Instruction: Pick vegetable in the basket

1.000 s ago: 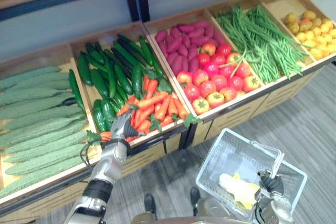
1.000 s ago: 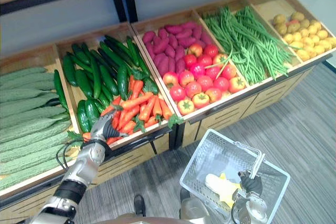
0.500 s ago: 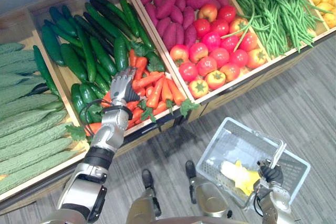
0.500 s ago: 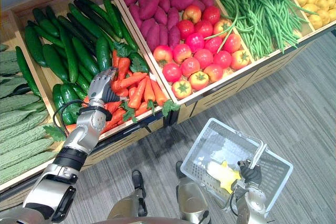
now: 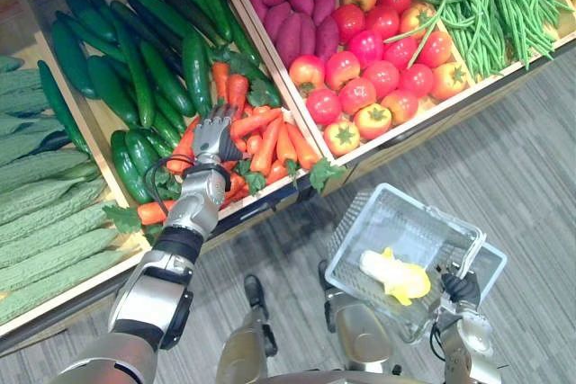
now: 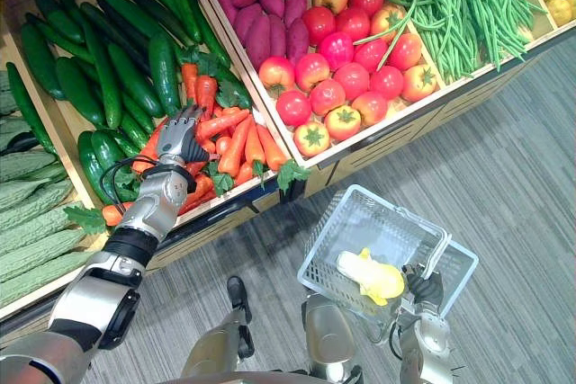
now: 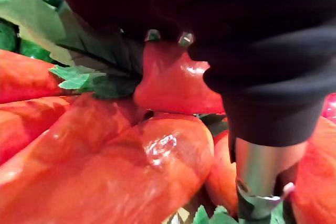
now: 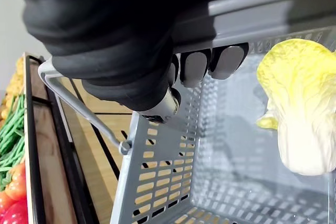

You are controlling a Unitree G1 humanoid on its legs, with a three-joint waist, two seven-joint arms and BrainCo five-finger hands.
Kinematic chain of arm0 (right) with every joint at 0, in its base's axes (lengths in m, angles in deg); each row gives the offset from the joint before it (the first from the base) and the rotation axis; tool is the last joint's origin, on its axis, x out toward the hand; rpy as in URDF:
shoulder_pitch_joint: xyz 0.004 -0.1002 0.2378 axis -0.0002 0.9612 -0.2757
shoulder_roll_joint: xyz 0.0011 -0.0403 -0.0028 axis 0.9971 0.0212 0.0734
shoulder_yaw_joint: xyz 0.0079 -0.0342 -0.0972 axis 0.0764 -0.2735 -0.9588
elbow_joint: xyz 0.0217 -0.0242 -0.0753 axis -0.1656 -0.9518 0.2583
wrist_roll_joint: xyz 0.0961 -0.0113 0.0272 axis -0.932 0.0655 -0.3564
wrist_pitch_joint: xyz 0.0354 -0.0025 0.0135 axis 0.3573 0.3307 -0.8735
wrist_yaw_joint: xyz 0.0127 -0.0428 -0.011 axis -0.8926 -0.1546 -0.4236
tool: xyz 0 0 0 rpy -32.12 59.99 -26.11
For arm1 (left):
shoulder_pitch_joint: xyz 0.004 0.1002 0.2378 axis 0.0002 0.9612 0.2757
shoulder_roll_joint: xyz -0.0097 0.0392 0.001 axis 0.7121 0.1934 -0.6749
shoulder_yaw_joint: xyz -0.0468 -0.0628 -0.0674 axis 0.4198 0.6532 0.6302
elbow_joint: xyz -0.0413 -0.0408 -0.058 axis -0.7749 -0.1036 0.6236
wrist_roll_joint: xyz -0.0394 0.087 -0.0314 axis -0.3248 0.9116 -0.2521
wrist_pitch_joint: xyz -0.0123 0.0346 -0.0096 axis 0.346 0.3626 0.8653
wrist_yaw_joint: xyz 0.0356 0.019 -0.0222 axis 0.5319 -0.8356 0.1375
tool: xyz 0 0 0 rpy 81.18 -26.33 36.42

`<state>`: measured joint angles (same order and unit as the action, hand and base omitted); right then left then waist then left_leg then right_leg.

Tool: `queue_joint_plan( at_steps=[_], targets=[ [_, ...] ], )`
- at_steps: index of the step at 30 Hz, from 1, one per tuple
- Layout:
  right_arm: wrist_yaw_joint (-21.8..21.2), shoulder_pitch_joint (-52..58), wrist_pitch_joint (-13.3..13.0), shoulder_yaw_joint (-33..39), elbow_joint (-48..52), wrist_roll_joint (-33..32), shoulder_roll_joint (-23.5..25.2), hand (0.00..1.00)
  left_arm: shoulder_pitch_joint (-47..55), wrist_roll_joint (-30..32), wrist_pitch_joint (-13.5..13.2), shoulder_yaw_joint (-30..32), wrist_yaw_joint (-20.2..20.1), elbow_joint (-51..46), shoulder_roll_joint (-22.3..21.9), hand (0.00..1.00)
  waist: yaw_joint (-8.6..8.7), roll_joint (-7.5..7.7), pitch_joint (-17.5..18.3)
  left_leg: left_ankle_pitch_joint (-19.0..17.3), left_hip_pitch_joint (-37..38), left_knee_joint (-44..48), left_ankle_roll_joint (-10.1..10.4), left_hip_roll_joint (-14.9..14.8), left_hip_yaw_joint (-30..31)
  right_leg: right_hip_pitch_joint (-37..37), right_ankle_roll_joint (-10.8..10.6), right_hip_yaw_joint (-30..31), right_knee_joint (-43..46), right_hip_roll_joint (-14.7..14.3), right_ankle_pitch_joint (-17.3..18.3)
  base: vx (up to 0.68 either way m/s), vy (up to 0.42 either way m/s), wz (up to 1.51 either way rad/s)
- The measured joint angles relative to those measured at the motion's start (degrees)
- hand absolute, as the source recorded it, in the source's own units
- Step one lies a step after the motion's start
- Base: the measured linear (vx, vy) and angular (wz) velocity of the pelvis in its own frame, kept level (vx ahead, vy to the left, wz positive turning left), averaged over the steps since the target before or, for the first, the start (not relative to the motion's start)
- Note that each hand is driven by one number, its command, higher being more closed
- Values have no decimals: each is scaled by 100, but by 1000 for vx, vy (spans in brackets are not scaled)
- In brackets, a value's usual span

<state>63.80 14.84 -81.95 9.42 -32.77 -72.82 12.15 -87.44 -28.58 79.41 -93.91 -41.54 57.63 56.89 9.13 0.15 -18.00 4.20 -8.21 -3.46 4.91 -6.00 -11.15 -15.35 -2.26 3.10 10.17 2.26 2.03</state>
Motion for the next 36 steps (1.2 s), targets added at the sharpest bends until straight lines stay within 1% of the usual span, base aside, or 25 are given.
queue_joint_plan(
  at_steps=[4,7,9,10,15,19,21,23,24,27,29,32,33,36],
  targets=[
    [0,-1,0,1,69,-3,-2,100,-31,-77,-27,-18,-184,177,-19,100,2,1,-1,0,27,-37,0,2,-7,11,-1,4,-11,1,-1,0,0,0],
    [1,-22,-2,5,95,-2,-3,100,166,-260,-27,-10,-275,258,-21,100,95,-2,-80,0,117,-70,-1,5,22,120,-2,-25,-50,0,-1,5,-11,4],
    [4,-22,-4,13,94,-1,-3,100,188,-438,-29,-1,-286,227,-21,100,99,-13,-123,0,155,-77,0,6,32,176,-8,-39,-92,2,-5,8,-16,4],
    [6,-21,-4,12,94,0,1,100,275,-623,-24,39,-270,-8,-12,100,111,-30,-133,1,175,-95,-1,7,52,221,-18,-61,-143,3,-14,20,-16,4],
    [-3,-3,-3,20,94,3,57,100,942,-971,-55,171,-75,-1168,-23,100,117,-40,-137,3,327,-145,-2,21,150,445,-18,-135,-272,-2,-13,61,-16,7],
    [-20,-9,-3,39,93,4,111,100,1514,-1125,-61,649,216,-2180,-62,100,86,-60,-127,2,468,-161,-2,28,169,643,-18,-178,-359,-2,-12,36,-4,7],
    [-21,-3,-4,66,90,5,112,100,1835,-1146,-60,946,396,-2675,-215,100,84,-94,-109,1,518,-166,-2,38,212,751,-18,-228,-419,8,-12,13,4,13],
    [-21,4,-4,118,74,5,113,100,2143,-1292,-72,1092,495,-3107,-426,100,87,-143,-78,1,551,-173,-3,48,273,813,-18,-284,-439,9,-11,2,-2,14],
    [-21,6,-4,173,55,5,116,100,2435,-1496,-135,1173,547,-3483,-647,100,67,-197,-36,0,565,-177,-3,52,292,835,-19,-296,-439,0,-11,-4,-8,8],
    [-19,11,-3,257,-33,4,116,100,3028,-2076,-376,1160,616,-4068,-1033,100,-55,-321,37,-6,670,-181,-3,58,293,951,-22,-290,-460,-7,-8,-2,-2,1],
    [-19,17,14,309,-102,5,115,100,3603,-2499,-615,1160,685,-4534,-1251,100,-66,-430,194,-11,706,-185,-8,48,298,1008,-33,-292,-500,-18,0,-37,-7,3],
    [-16,92,29,309,-101,5,117,100,3999,-2715,-764,1154,719,-4766,-1373,100,-67,-498,385,-10,743,-185,-8,30,250,1031,-42,-263,-521,-32,-11,-11,-9,-6],
    [-16,104,32,309,-101,6,119,100,4088,-2737,-771,1160,720,-4844,-1413,100,-66,-497,420,-10,763,-186,-8,23,231,1042,-43,-246,-525,-41,-18,9,-10,-16],
    [-11,139,41,309,-65,12,128,100,4498,-2949,-909,1131,715,-5284,-1602,100,-76,-467,523,-56,921,-185,-16,-10,41,1115,-45,-73,-539,-90,-45,11,-6,-31]
  ],
)
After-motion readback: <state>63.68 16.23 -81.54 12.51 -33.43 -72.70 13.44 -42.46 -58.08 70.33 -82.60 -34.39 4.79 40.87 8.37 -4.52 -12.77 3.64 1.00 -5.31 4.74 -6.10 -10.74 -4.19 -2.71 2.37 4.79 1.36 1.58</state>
